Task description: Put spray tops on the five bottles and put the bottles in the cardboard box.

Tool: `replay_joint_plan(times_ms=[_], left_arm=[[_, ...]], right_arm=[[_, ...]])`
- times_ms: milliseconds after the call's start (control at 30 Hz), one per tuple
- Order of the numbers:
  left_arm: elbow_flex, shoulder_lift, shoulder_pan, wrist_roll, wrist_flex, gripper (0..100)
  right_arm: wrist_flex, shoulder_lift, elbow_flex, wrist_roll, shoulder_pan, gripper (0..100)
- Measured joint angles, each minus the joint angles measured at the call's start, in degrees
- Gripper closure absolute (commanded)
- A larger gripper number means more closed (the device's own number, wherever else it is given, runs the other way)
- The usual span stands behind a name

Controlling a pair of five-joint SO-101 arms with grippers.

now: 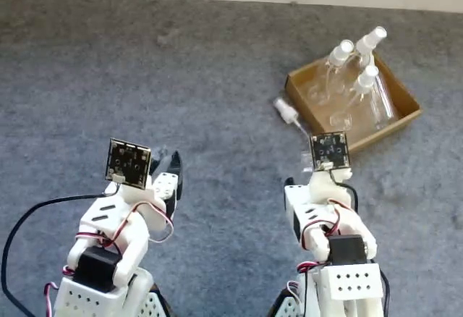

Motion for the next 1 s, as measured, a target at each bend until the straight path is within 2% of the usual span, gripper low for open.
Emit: replay_joint_plan(times_ms=[167,300,567,767,1000], left_arm=[[-4.7,5.2,0.5,-0.3,0.0,97],[-13.3,18.6,1.8,-0.3,0.0,97],[-31.0,50.1,8.4,-0.4,0.0,96],[-45.7,70.9,9.1,-0.4,0.0,83],[-61.5,93.6,9.2,-0.4,0.0,88]], right_arm=[[0.0,0.0,0.0,0.0,5.9,86.8],[0.0,0.0,0.0,0.0,8.4,86.8],[-4.6,0.0,0.0,0.0,13.2,86.8],[-5.1,0.0,0.0,-0.1,14.0,86.8],[-5.1,0.0,0.0,-0.1,14.2,86.8]])
